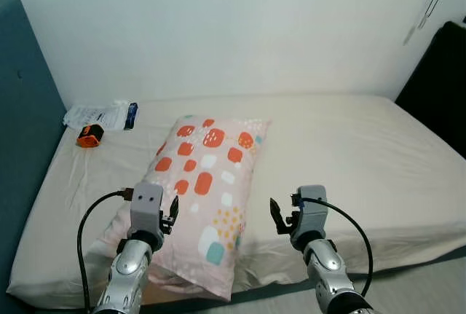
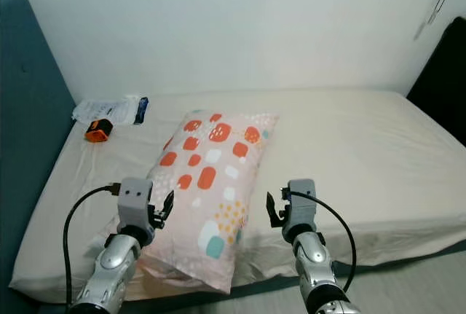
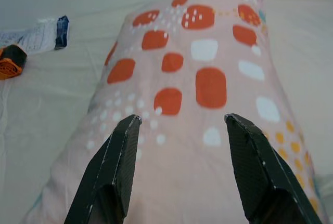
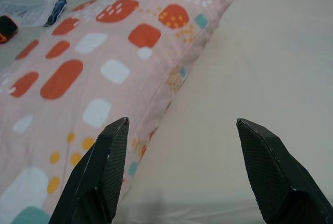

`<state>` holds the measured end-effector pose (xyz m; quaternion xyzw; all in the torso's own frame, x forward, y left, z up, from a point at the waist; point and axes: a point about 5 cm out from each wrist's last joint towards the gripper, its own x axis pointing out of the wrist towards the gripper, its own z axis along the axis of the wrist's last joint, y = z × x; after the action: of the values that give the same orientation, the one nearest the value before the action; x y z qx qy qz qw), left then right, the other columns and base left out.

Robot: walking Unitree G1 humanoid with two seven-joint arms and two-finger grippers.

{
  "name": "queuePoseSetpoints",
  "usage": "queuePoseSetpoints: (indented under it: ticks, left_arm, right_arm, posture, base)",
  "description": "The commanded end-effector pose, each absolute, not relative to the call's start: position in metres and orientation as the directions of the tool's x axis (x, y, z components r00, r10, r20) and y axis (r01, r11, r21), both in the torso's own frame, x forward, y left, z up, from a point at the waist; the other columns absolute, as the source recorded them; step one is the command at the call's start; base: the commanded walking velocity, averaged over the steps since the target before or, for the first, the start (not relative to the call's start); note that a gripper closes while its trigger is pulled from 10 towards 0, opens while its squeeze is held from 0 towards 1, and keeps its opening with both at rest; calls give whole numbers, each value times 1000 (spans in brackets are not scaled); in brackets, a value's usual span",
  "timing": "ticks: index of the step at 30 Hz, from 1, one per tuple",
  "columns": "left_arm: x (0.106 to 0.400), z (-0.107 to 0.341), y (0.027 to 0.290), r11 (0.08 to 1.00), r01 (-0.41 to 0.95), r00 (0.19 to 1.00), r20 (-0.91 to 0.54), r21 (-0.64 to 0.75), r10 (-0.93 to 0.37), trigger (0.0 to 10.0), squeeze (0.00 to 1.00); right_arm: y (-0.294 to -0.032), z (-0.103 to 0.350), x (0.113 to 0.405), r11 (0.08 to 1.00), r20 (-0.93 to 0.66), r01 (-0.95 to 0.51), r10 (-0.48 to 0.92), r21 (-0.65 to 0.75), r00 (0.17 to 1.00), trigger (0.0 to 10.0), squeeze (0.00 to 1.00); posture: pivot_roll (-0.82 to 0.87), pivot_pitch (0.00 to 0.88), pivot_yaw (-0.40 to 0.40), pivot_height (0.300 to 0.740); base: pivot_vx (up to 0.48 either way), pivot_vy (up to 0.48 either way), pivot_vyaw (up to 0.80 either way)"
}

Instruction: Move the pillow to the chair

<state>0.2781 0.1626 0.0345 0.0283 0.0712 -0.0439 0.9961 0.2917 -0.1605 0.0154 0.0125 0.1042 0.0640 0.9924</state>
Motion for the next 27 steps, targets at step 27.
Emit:
queuePoseSetpoints:
  ticks: [27]
  left_arm:
    - [271,14,170,1000,21,957,-287,-12,-23,10000,0]
  right_arm:
    - [-156,16,293,980,-210,-173,190,95,959,10000,0]
  posture:
    - [50,0,-49,596]
  base:
    - [0,0,0]
